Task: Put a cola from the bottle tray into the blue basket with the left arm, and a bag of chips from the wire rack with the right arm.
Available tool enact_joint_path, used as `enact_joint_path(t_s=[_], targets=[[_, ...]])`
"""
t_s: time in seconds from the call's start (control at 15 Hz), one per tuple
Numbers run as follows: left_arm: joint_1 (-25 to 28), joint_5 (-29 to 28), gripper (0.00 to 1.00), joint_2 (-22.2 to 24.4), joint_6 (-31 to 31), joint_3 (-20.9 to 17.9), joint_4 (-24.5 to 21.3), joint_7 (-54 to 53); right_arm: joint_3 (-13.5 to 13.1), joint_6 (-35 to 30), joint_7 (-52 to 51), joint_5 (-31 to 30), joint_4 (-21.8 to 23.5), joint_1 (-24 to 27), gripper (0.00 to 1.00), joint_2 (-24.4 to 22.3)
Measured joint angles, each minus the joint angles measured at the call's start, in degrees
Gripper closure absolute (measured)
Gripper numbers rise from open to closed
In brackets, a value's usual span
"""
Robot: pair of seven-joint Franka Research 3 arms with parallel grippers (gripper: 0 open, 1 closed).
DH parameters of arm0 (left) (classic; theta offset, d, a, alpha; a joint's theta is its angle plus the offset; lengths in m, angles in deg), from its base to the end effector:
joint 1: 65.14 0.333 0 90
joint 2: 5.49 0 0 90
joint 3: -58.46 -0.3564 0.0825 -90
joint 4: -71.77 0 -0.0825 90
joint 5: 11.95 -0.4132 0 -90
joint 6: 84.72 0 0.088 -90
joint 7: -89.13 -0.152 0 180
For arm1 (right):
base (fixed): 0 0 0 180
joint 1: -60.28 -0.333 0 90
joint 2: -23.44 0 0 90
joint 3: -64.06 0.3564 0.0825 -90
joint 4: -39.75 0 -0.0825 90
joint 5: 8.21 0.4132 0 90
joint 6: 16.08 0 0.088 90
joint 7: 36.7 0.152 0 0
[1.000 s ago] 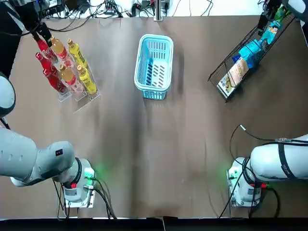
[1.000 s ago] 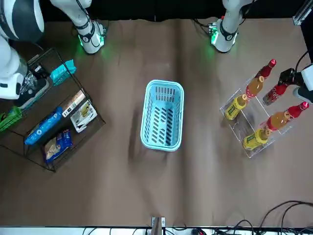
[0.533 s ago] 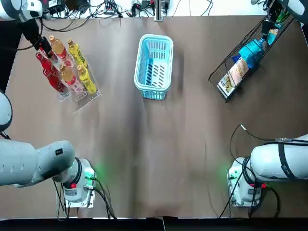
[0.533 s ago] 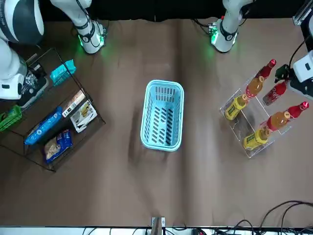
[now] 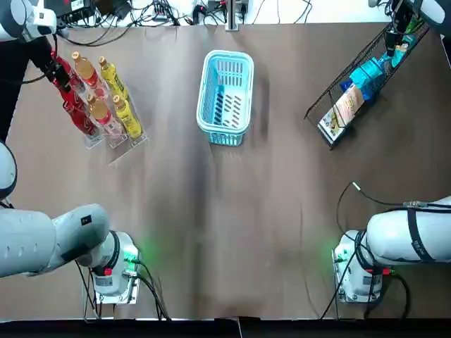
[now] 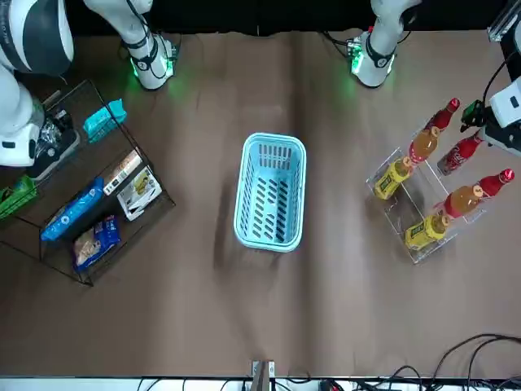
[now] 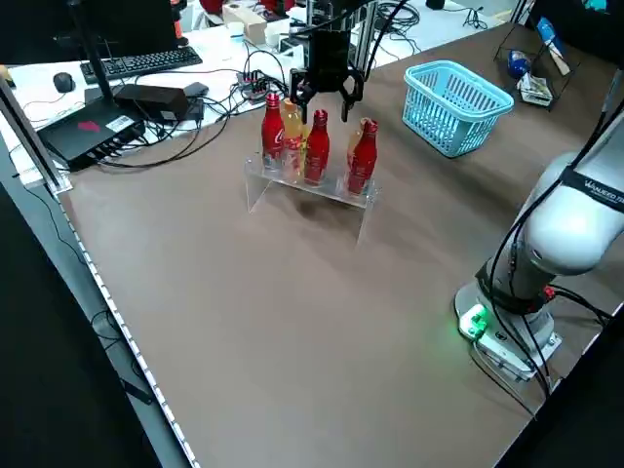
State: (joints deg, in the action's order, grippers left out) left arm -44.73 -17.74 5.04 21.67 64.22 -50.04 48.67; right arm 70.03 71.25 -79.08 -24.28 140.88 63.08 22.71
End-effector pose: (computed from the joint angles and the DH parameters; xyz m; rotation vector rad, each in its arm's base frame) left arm 0.4869 0.1382 0.4668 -2.9859 0.7319 0.1993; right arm 0.5532 -0.0123 0.5350 2.6795 1.1550 -0.4544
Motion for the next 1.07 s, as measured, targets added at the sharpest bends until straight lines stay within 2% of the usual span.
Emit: enact_joint_path(t_s=[0.07, 0.33, 0.4, 0.8, 0.93, 1.07], targets=[[0.00, 0.00, 0.19, 0.00, 0.75, 0.00, -0.02, 0.00, 0.03, 0.19, 0.00, -0.10, 0.00, 0.00, 0.54, 0.12], [0.08, 0.00, 0.24, 0.00, 1.44, 0.00, -0.12, 0.00, 0.08, 0.41, 0.00, -0.26, 0.00, 0.00, 0.92, 0.24], [0.18, 0.00, 0.25, 0.00, 1.44, -0.01, -0.14, 0.00, 0.06, 0.43, 0.00, -0.29, 0.00, 0.00, 0.97, 0.24], [0.44, 0.00, 0.32, 0.00, 1.44, -0.01, -0.20, 0.00, 0.21, 0.37, 0.00, -0.28, -0.38, -0.06, 0.97, 0.25], [0.48, 0.00, 0.42, 0.00, 1.44, -0.01, -0.20, 0.00, 0.38, -1.32, 0.01, -0.22, -1.49, -0.16, 0.97, 0.25], [0.50, 0.00, 0.47, 0.00, 1.44, -0.02, -0.20, 0.00, 0.53, -4.78, 0.01, -0.18, -4.23, -1.28, 0.97, 0.24]])
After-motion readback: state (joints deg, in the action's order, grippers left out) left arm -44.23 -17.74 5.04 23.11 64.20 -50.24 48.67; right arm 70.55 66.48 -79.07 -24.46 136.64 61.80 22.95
